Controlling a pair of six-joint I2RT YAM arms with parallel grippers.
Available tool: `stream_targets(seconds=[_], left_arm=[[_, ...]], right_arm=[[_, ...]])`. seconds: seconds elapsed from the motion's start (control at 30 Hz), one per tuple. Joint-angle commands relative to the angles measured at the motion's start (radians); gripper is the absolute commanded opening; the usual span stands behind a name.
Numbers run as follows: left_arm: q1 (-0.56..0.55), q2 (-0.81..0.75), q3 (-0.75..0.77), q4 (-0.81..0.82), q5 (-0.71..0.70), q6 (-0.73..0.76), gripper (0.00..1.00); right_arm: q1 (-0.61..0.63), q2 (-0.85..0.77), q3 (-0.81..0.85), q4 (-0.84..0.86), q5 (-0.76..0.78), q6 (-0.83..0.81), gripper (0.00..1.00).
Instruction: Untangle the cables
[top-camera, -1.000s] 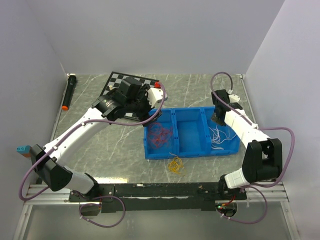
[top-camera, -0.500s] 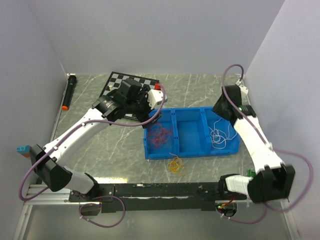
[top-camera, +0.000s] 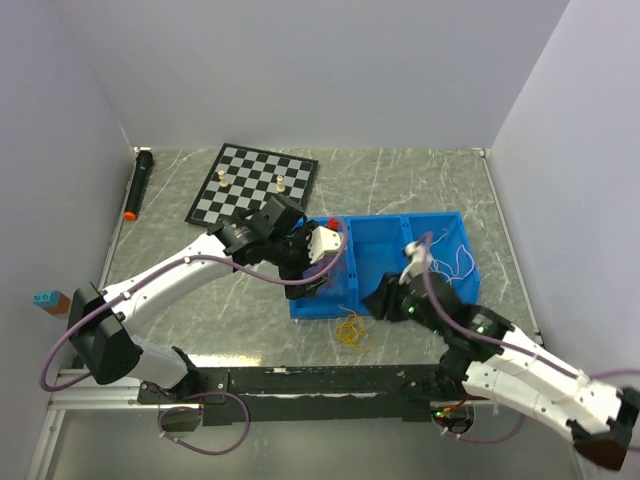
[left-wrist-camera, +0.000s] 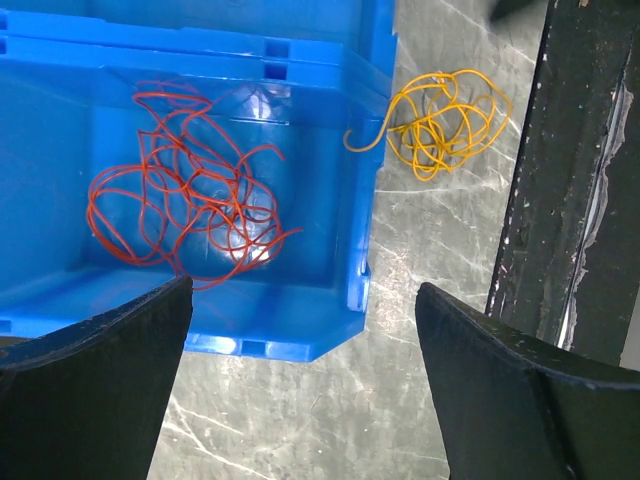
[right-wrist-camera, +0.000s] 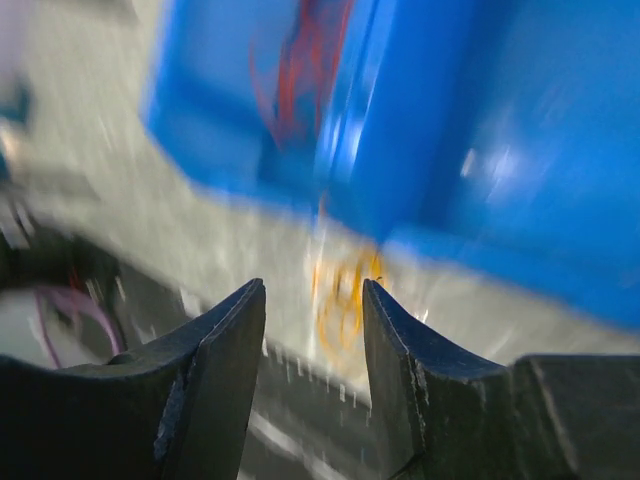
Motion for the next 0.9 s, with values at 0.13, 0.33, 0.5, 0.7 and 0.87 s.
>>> stream_targets(seconds=[0.13, 0.33, 0.5, 0.7, 0.87], left_arm=[[0.006, -0.049, 0.023, 0.017, 0.02, -0.022, 0.97], [0.005, -0.068, 0.016, 0.006, -0.005, -0.016, 0.97], [0.006, -0.082, 0.004, 0.018, 0.007, -0.018, 0.97], [0.006, -0.065, -0.017, 0.028, 0.056, -0.019, 0.97], [-0.004, -0.023, 0.001, 0.011, 0.107, -0.001, 0.97]], right_arm=[[0.229, 0.236, -0.079, 0.053, 0.132, 0.204, 0.48], [0.254, 0.401, -0.074, 0.12, 0.189, 0.212, 0.4], [0.288, 0.45, -0.067, 0.123, 0.227, 0.227, 0.17], [0.393, 0.318, -0.073, 0.105, 0.279, 0.206, 0.0], [0.511, 0.247, -0.106, 0.14, 0.305, 0.163, 0.0]])
